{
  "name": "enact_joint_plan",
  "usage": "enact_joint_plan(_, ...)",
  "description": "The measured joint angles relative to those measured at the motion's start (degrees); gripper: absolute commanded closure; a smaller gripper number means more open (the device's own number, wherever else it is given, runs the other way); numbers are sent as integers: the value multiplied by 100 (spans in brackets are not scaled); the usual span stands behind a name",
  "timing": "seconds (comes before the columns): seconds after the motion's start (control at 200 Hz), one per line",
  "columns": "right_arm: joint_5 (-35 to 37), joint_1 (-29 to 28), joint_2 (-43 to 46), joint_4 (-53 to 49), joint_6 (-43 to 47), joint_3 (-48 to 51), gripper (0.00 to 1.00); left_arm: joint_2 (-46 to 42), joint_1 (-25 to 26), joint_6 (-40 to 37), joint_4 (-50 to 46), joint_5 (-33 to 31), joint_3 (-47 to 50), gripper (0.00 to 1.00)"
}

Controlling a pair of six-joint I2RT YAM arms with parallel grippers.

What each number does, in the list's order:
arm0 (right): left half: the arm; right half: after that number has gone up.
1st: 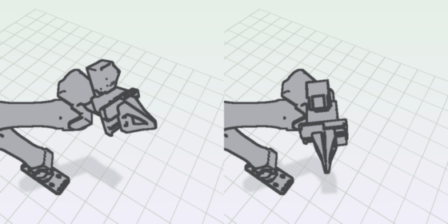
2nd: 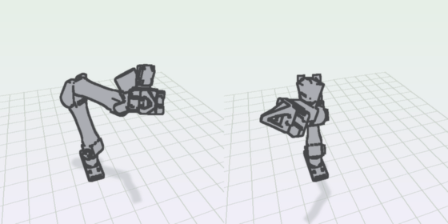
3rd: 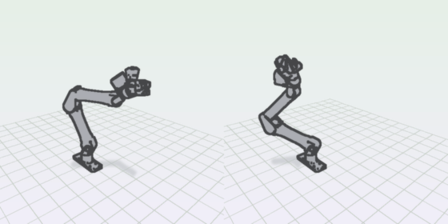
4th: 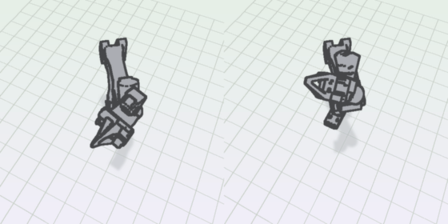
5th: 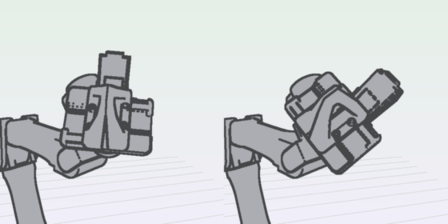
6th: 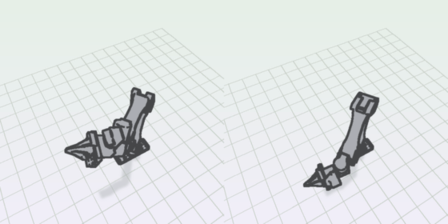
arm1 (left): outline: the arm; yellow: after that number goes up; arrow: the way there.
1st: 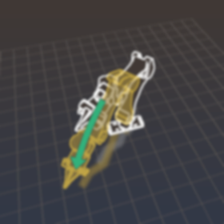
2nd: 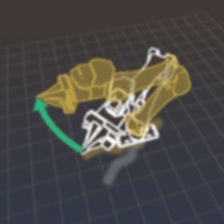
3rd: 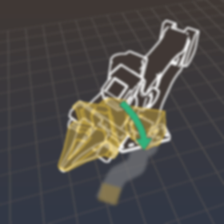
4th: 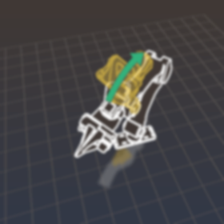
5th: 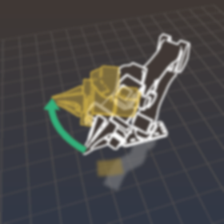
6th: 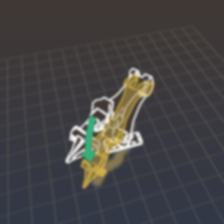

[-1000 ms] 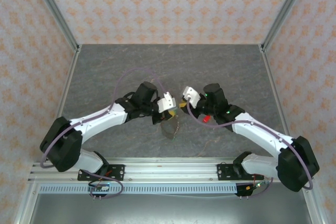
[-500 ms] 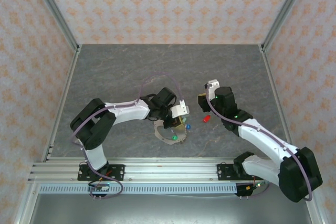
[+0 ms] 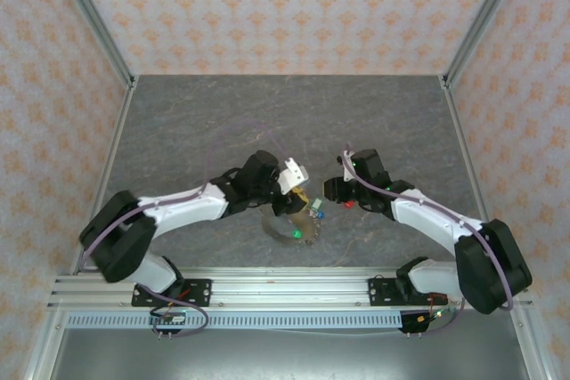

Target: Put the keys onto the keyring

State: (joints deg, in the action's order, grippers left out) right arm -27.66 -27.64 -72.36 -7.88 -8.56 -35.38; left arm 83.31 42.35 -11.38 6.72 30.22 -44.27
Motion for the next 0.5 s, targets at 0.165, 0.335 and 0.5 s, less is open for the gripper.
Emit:
enact_joint_plan(0.165, -424, -269, -323, -452, -7, -225, 70, -1440, 0, 704, 378, -957, 693, 54)
enact_joint_plan(0.335, -474, -743, -341, -850, -170, -223, 69, -2675, 0, 1397, 273, -1958, 975, 45)
enact_joint_plan(0.5, -404, -1268, -315, -892, -538, -28, 68, -3842, 0, 2249, -144, -2809, 1434, 13)
